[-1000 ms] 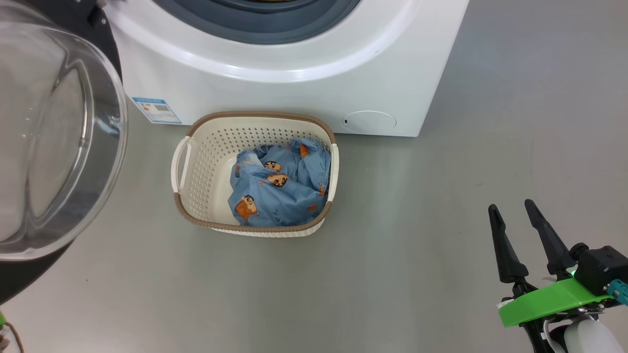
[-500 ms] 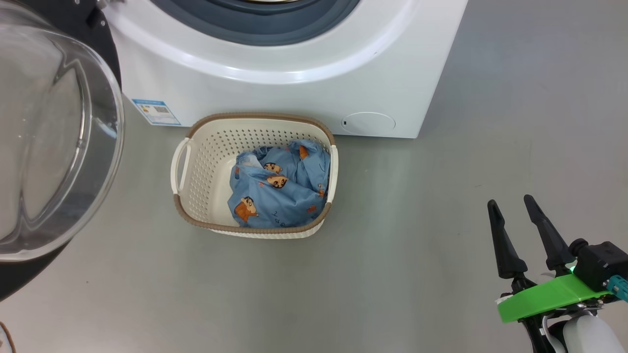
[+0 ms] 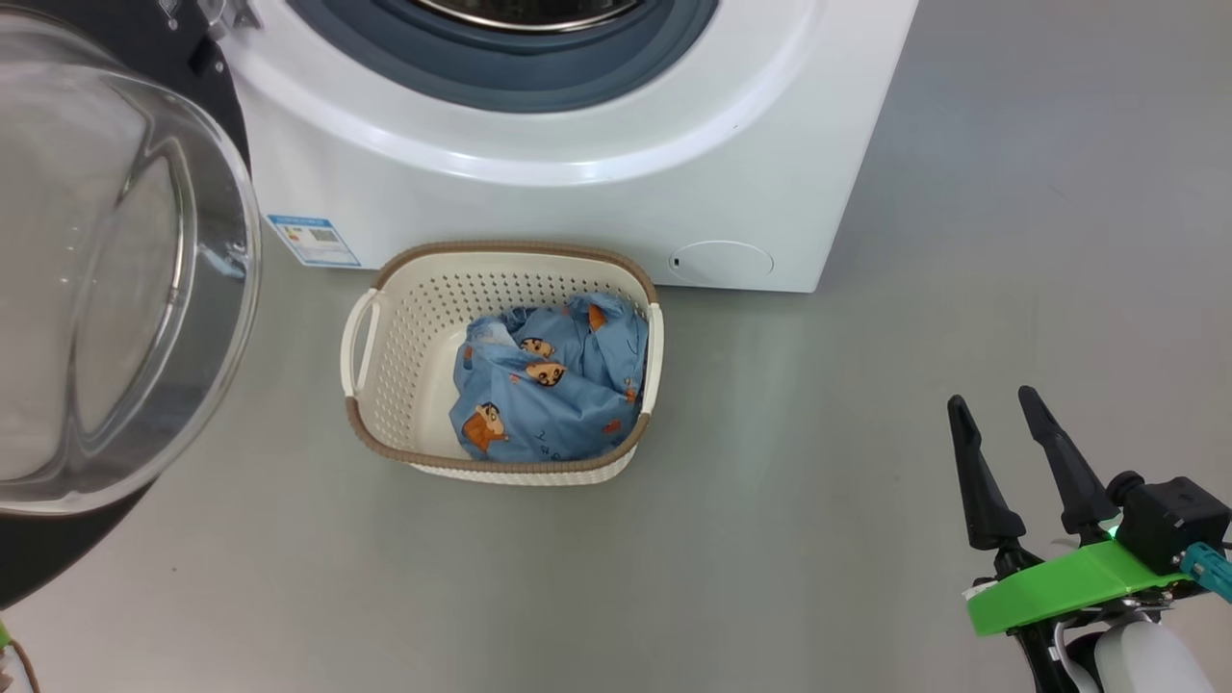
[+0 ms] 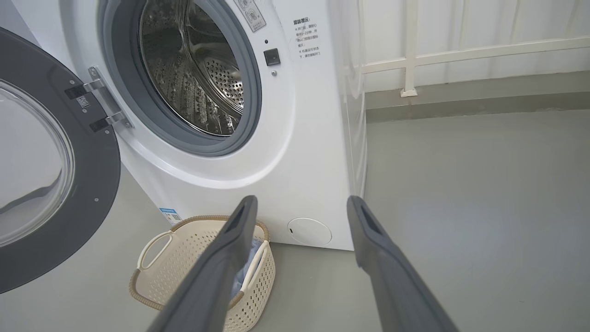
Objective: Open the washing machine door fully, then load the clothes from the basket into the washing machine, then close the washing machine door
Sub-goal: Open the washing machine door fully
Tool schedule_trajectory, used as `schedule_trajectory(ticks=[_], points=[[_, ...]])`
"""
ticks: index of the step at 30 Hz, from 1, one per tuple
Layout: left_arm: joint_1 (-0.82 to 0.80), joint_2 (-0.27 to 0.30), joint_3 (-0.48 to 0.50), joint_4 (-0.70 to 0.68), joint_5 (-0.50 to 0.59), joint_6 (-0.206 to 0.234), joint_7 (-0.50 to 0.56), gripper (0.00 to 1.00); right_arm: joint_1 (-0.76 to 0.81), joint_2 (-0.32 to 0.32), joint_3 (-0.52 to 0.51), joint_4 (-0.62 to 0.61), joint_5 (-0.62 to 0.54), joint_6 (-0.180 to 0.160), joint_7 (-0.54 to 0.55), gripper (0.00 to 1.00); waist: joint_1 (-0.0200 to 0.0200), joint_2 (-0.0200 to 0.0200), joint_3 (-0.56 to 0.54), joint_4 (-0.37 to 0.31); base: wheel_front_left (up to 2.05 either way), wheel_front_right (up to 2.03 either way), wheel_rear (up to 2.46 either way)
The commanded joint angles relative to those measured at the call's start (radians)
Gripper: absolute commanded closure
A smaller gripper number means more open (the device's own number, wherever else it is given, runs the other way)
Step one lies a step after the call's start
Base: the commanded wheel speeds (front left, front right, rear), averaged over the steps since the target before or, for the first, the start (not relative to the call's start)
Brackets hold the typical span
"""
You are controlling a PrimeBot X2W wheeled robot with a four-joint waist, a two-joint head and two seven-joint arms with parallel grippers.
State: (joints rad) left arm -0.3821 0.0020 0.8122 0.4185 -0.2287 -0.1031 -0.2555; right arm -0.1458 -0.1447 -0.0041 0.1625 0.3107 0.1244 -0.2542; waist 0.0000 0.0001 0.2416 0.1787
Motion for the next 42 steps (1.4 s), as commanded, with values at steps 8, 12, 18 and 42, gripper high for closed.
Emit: schedule_trajectory(ticks=[8, 12, 18, 42], points=[[0.088, 0.048, -0.082, -0.098, -0.046, 0.016, -0.006, 1.00, -0.006, 0.013, 0.031, -0.013, 0.013, 0.006, -0.008, 0.00, 0.0000, -0.0001, -0.034, -0.002, 0.00, 0.00, 0.00], [0.133, 0.048, -0.153, -0.146, -0.074, 0.046, -0.006, 1.00, 0.001, 0.019, 0.029, -0.011, 0.012, 0.006, -0.008, 0.00, 0.0000, -0.0001, -0.050, 0.002, 0.00, 0.00, 0.00], [0.203, 0.048, -0.261, -0.228, -0.113, 0.107, -0.006, 1.00, 0.009, 0.025, 0.030, -0.008, 0.012, 0.006, -0.008, 0.00, 0.0000, -0.0001, -0.071, 0.005, 0.00, 0.00, 0.00], [0.383, 0.048, -0.574, -0.440, -0.119, 0.235, -0.006, 0.00, 0.038, 0.040, 0.042, -0.006, 0.016, 0.006, -0.008, 0.00, 0.0000, -0.0001, -0.136, -0.051, 0.00, 0.00, 0.00]])
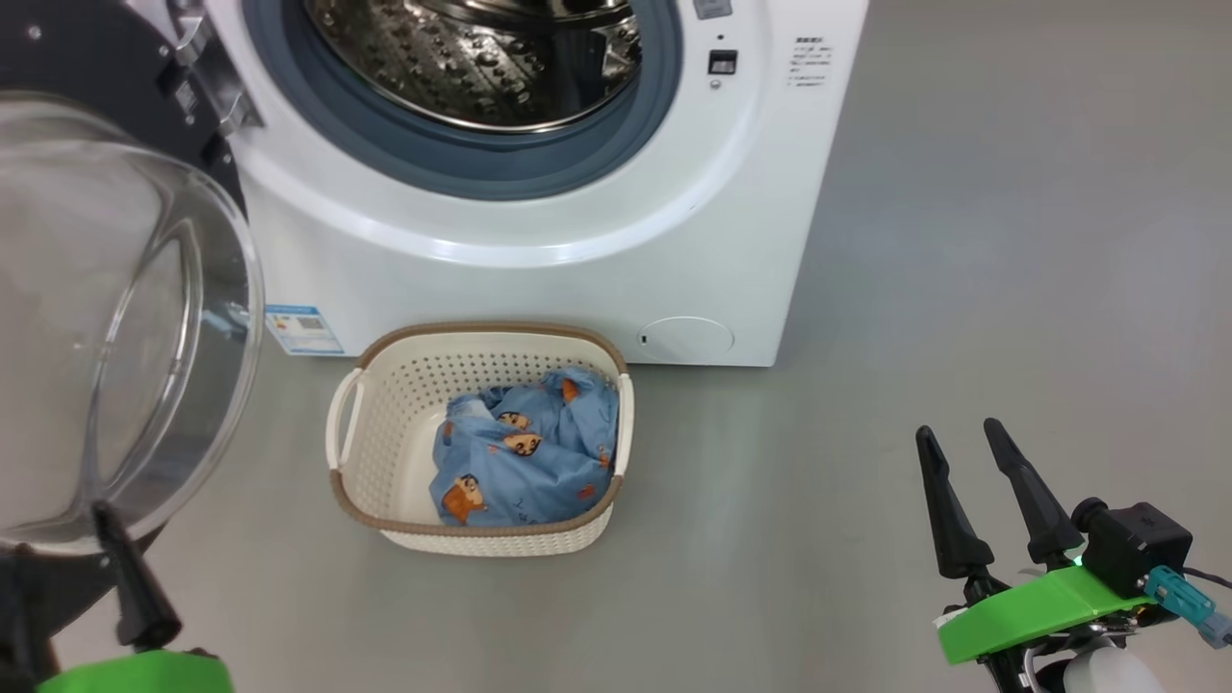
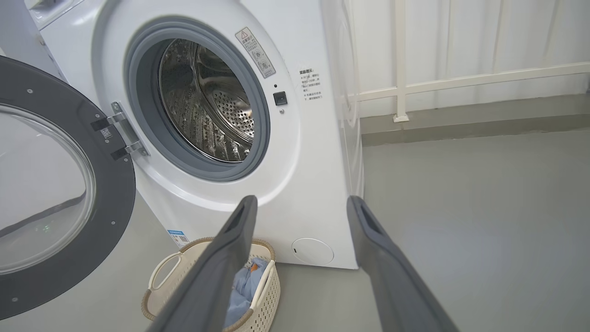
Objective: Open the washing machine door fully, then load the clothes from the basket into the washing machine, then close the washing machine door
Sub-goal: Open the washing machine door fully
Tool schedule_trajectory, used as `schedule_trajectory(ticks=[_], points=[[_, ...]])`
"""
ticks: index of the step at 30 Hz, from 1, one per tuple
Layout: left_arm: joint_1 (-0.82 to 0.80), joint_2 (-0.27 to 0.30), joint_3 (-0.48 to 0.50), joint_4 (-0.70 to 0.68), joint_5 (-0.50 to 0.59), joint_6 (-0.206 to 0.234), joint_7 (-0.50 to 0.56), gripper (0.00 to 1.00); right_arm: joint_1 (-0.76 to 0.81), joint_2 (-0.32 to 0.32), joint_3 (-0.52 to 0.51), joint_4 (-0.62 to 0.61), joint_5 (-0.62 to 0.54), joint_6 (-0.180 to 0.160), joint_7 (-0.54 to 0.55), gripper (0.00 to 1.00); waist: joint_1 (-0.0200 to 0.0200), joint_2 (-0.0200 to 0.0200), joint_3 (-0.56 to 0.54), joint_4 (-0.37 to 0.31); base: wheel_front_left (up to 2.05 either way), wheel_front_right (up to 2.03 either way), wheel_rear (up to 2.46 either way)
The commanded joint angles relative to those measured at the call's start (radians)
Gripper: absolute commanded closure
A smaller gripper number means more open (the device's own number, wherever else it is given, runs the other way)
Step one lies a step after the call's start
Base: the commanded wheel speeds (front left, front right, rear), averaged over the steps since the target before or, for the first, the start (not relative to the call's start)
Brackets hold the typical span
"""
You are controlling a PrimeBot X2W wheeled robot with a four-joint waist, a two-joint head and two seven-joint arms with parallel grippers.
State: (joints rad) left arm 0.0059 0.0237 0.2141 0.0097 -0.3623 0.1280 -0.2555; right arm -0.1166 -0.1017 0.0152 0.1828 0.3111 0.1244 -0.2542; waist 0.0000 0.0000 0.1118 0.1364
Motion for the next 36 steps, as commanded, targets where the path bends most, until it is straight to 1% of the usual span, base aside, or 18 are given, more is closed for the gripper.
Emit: schedule_trajectory(ticks=[1, 5, 12, 18, 23, 29, 36], points=[[-0.002, 0.027, 0.015, -0.032, 0.016, 0.004, -0.006, 0.00, 0.011, -0.002, 0.023, -0.028, 0.015, 0.006, -0.008, 0.00, 0.0000, 0.0000, -0.009, -0.015, 0.00, 0.00, 0.00], [0.010, 0.027, -0.020, -0.033, 0.035, -0.004, -0.006, 0.00, 0.014, 0.001, 0.019, -0.037, 0.012, 0.006, -0.008, 0.00, 0.0000, 0.0000, -0.014, -0.040, 0.00, 0.00, 0.00], [0.026, 0.027, -0.051, -0.035, 0.060, -0.019, -0.006, 0.00, 0.023, 0.007, 0.016, -0.049, 0.004, 0.006, -0.008, 0.00, 0.0000, 0.0000, -0.016, -0.088, 0.00, 0.00, 0.00], [0.044, 0.027, -0.089, -0.040, 0.086, -0.061, -0.006, 0.00, 0.030, 0.008, 0.008, -0.059, -0.003, 0.006, -0.008, 0.00, 0.0000, 0.0000, -0.017, -0.118, 0.00, 0.00, 0.00], [0.063, 0.027, -0.098, -0.035, 0.111, -0.068, -0.006, 0.00, 0.042, 0.010, 0.005, -0.060, -0.011, 0.006, -0.008, 0.00, 0.0000, 0.0000, -0.028, -0.130, 0.00, 0.00, 0.00], [0.090, 0.027, -0.125, -0.039, 0.170, -0.107, -0.006, 0.00, 0.058, 0.010, 0.002, -0.064, -0.028, 0.006, -0.008, 0.00, 0.0000, 0.0000, -0.049, -0.131, 0.00, 0.00, 0.00], [0.124, 0.027, -0.131, -0.056, 0.193, -0.129, -0.006, 0.00, 0.072, 0.012, 0.003, -0.079, -0.054, 0.006, -0.008, 0.00, 0.0000, 0.0000, -0.069, -0.133, 0.00, 0.00, 0.00]])
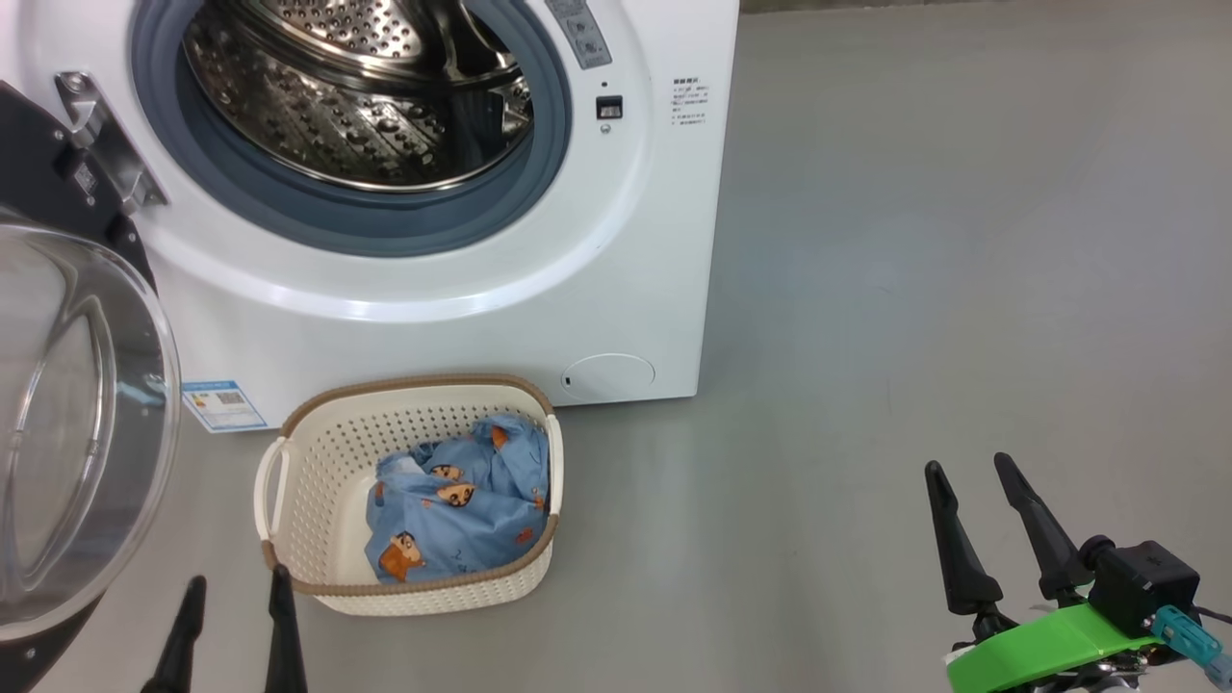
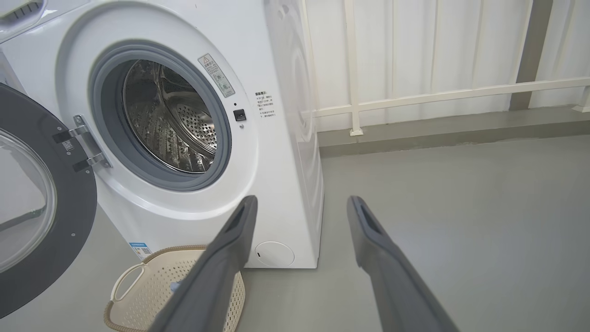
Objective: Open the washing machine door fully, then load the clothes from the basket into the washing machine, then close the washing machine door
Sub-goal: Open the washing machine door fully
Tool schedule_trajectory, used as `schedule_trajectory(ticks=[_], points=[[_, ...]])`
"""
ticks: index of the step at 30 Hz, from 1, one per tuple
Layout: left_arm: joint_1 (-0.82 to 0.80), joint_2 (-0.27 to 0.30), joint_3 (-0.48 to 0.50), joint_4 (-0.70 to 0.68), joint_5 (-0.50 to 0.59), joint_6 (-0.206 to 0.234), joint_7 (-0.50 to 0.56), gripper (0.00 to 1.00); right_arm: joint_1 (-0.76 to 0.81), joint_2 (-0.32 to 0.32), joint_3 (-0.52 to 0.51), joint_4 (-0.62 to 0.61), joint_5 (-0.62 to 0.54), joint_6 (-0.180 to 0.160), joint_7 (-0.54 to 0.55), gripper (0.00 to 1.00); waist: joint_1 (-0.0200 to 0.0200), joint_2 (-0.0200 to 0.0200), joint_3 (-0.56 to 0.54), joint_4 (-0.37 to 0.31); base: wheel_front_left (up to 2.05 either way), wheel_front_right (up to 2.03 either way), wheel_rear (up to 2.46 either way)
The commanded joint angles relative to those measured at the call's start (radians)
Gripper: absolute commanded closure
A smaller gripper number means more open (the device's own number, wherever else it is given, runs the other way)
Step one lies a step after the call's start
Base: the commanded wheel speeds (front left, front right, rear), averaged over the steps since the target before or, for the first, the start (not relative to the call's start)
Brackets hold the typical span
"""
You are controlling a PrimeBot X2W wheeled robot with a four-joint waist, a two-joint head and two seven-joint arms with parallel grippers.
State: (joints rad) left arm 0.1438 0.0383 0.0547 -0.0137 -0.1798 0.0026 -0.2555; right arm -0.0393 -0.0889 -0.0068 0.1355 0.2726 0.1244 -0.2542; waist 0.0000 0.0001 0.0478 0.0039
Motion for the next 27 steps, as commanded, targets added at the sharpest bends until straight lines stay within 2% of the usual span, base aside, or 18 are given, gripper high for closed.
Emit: schedule_trajectory(ticks=[1, 27], points=[[-0.014, 0.012, 0.029, -0.033, 0.010, -0.003, -0.006, 0.00, -0.005, -0.001, 0.026, -0.032, -0.016, 0.006, -0.008, 0.00, 0.0000, -0.0001, -0.005, -0.001, 0.00, 0.00, 0.00], [0.002, 0.012, 0.009, -0.051, 0.021, -0.002, -0.006, 0.00, 0.018, 0.013, 0.011, -0.048, -0.048, 0.006, -0.008, 0.00, 0.0000, -0.0001, -0.021, -0.006, 0.00, 0.00, 0.00]])
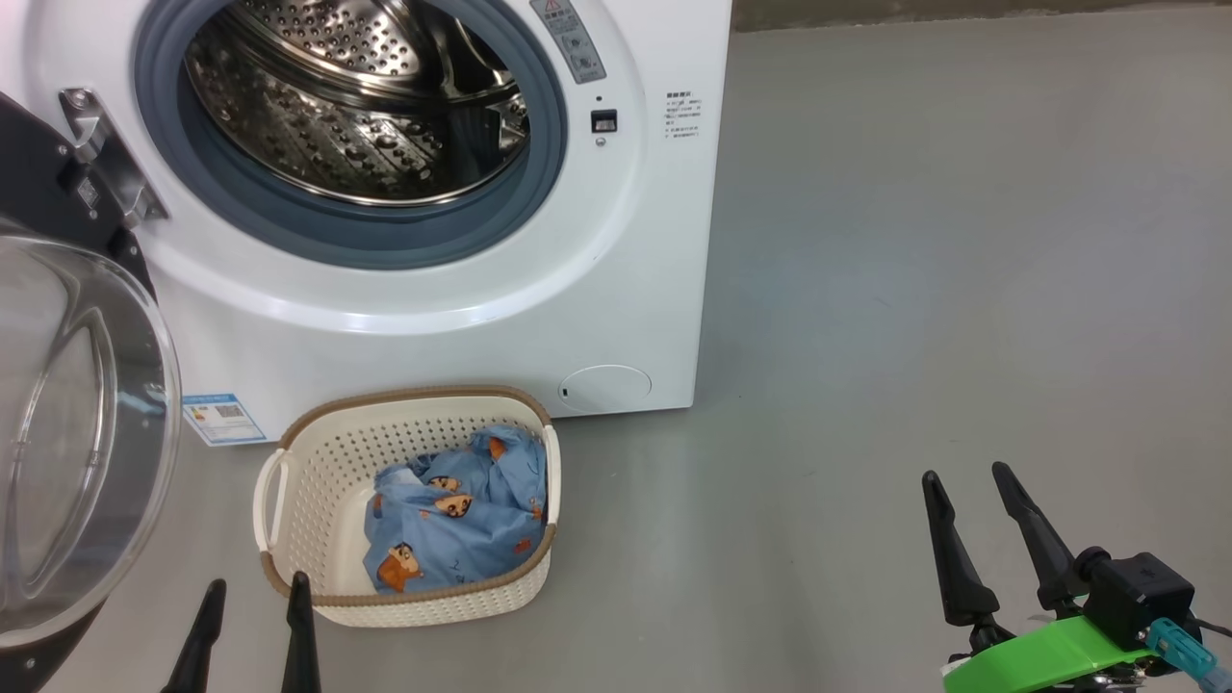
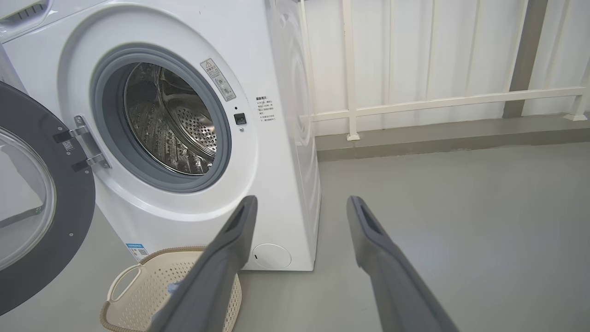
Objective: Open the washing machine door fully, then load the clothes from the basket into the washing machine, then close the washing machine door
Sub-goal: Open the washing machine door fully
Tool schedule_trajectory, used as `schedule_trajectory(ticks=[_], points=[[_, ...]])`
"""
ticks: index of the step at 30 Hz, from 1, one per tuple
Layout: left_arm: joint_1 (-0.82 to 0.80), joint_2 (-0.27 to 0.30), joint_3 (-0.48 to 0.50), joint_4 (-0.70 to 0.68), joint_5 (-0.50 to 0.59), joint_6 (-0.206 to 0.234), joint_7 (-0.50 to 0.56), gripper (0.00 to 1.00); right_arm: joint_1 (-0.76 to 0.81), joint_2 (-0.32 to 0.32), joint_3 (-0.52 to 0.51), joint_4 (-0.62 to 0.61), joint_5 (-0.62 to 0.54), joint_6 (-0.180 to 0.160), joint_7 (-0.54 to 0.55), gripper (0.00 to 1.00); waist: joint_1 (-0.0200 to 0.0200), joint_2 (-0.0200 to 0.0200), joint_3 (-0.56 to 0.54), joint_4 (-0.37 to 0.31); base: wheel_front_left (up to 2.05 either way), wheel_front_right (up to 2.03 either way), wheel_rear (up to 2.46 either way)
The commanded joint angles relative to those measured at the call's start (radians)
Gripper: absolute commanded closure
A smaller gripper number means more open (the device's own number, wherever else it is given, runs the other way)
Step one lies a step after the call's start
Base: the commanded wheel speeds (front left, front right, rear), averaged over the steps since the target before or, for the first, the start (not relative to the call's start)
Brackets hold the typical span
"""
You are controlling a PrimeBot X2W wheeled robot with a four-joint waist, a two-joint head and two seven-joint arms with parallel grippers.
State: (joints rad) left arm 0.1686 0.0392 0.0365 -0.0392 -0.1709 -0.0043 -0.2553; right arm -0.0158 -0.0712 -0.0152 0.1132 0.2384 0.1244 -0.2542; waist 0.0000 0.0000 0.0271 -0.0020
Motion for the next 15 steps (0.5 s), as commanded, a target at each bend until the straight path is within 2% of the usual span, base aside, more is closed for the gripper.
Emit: schedule_trajectory(ticks=[1, 15], points=[[-0.022, 0.011, 0.027, -0.025, 0.012, 0.005, -0.006, 0.00, -0.005, -0.005, 0.020, -0.024, -0.014, 0.006, -0.008, 0.00, 0.0000, 0.0000, -0.002, 0.000, 0.00, 0.00, 0.00], [-0.025, 0.011, 0.032, -0.019, 0.018, 0.000, -0.006, 0.00, -0.005, -0.003, 0.018, -0.018, -0.005, 0.006, -0.008, 0.00, 0.0000, 0.0000, -0.001, 0.004, 0.00, 0.00, 0.00]])
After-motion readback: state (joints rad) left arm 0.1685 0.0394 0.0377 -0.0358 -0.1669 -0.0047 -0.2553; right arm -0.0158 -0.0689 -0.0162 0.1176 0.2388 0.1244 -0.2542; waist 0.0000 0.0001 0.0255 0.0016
